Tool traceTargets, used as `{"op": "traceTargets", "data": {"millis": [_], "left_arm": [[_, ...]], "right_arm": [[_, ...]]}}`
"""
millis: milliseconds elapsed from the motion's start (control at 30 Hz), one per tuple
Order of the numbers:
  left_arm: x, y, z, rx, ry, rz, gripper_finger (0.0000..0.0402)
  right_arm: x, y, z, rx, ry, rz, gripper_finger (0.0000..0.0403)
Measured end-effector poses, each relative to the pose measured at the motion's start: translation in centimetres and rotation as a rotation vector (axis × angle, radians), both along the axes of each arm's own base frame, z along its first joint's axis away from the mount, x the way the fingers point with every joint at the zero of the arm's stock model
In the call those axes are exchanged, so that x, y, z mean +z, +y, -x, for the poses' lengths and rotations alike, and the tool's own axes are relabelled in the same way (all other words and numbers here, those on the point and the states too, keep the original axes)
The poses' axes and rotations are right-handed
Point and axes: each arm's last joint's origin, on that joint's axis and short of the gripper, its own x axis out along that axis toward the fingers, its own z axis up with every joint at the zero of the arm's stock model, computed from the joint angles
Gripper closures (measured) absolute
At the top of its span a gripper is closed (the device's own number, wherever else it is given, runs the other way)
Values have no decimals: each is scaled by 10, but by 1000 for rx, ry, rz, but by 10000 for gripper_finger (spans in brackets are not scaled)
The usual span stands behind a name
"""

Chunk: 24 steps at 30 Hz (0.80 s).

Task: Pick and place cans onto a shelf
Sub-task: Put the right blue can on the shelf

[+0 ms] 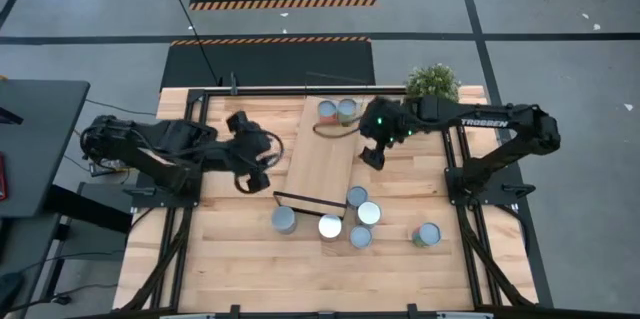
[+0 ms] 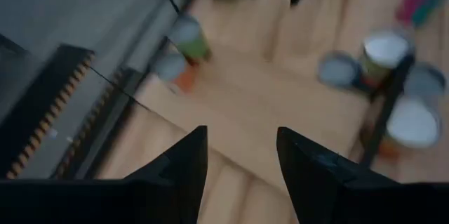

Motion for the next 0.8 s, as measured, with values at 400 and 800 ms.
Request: {"op": "traceTargets", "data": {"millis": [400,800], "left_arm": [[-54,-50,7,-239,149,191,225],[-40,-76,10,-302,-43,225,225]], "right_arm": [[-3,83,-4,-73,-7,-29,55],[-34,124,-11,-83,86,-53,21]]}}
